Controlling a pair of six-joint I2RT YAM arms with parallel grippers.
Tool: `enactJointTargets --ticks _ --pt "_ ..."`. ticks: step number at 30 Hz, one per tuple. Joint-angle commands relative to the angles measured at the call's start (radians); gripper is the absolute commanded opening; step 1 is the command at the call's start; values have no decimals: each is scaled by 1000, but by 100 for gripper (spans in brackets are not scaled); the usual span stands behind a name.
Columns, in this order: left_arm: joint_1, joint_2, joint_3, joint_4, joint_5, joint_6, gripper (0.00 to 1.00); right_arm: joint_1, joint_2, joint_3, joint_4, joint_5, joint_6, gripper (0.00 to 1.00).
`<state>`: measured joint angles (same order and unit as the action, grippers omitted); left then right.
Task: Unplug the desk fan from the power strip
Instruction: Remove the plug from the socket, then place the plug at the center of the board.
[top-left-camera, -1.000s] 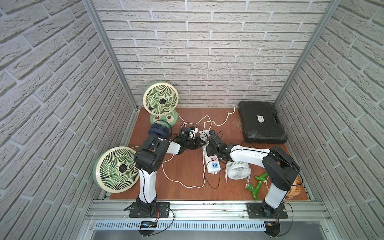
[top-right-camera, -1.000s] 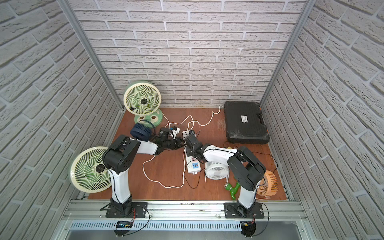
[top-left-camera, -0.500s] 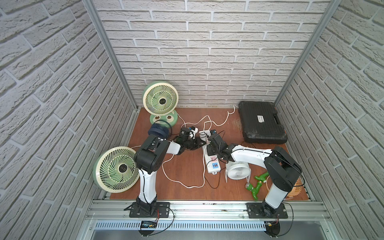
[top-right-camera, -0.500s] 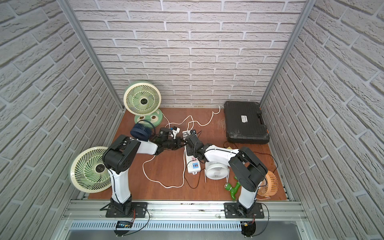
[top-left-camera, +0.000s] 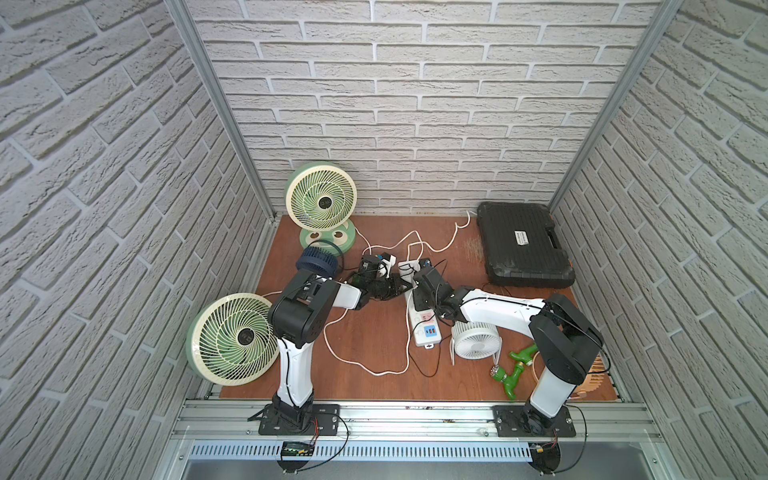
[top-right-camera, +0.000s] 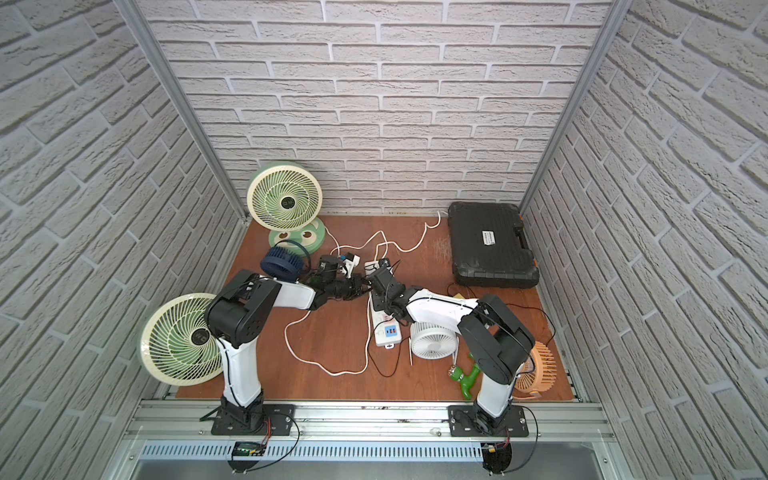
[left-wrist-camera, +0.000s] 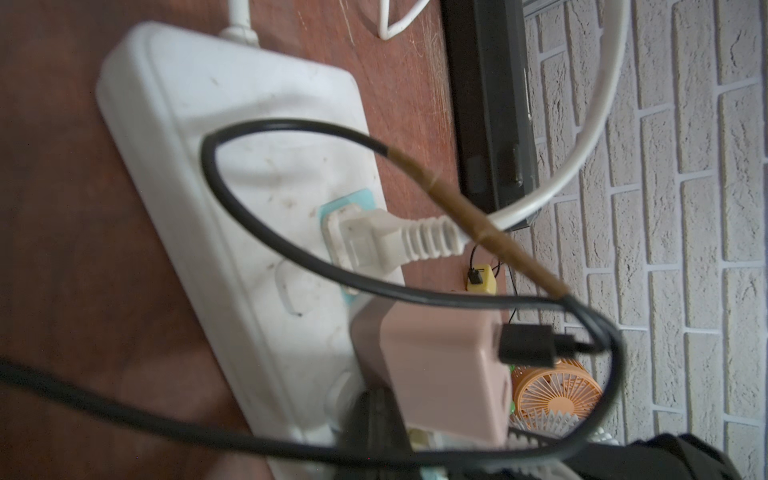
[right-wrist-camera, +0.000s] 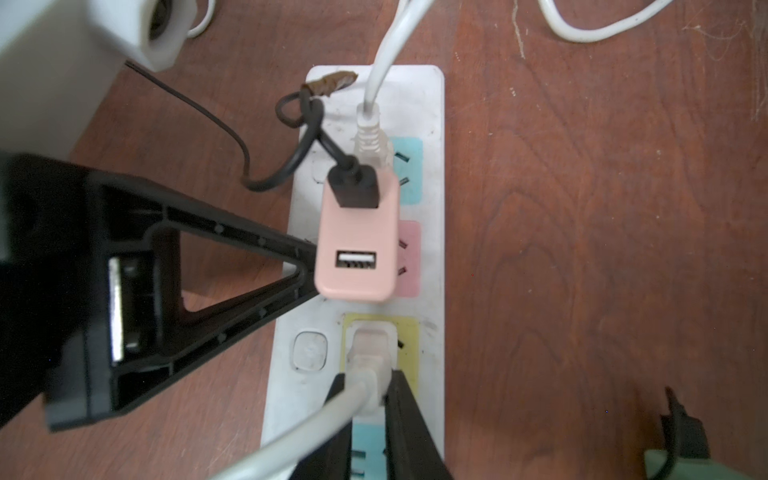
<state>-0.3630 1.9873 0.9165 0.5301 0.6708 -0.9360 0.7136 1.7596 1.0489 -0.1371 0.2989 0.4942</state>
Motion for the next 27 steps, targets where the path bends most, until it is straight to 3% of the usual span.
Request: enactJointTargets --ticks 1,12,27 --pt "7 25 -36 -132 -68 20 0 -4 -41 -1 -8 20 3 11" --pt "65 -80 -48 -185 -54 63 0 -37 -126 -7 -6 -66 -22 12" --pt "224 -440 -58 -374 -53 132 0 64 -57 143 13 -345 -147 12"
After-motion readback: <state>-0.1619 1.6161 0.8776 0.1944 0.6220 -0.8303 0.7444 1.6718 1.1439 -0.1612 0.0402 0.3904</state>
